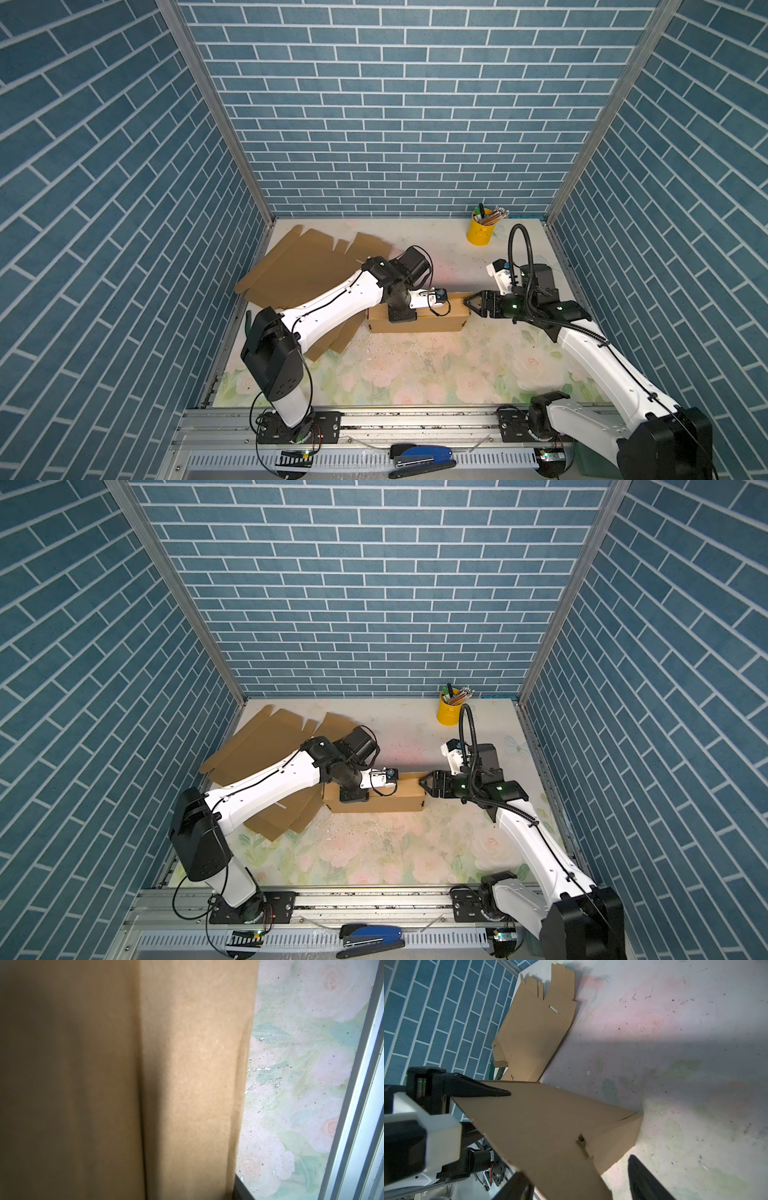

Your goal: Fold the paper box

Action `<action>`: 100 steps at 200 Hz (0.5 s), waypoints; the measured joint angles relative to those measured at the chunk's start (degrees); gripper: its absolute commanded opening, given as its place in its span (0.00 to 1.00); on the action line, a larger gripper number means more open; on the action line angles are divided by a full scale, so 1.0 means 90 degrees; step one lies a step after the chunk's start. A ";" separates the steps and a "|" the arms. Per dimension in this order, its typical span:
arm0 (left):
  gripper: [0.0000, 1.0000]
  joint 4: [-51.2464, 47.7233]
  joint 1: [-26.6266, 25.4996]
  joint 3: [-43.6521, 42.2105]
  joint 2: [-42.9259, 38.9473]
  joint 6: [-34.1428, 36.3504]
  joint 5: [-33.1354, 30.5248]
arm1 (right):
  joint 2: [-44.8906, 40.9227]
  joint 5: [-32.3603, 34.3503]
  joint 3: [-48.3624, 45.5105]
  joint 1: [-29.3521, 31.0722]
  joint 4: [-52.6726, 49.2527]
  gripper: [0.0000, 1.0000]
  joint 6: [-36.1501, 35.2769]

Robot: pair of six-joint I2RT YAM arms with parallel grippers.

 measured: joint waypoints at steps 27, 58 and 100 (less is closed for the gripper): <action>0.51 0.0024 0.0015 0.0000 0.0007 0.0012 0.0000 | 0.0141 0.0058 -0.0080 0.0007 0.0226 0.47 0.0000; 0.51 0.0085 0.0049 0.0000 0.0024 0.0015 0.0005 | 0.0236 0.0058 -0.0092 0.0036 0.0379 0.42 0.0007; 0.51 0.0107 0.0070 0.0000 0.0034 0.0024 0.0022 | 0.0228 0.0136 -0.0092 0.0041 0.0350 0.57 -0.0039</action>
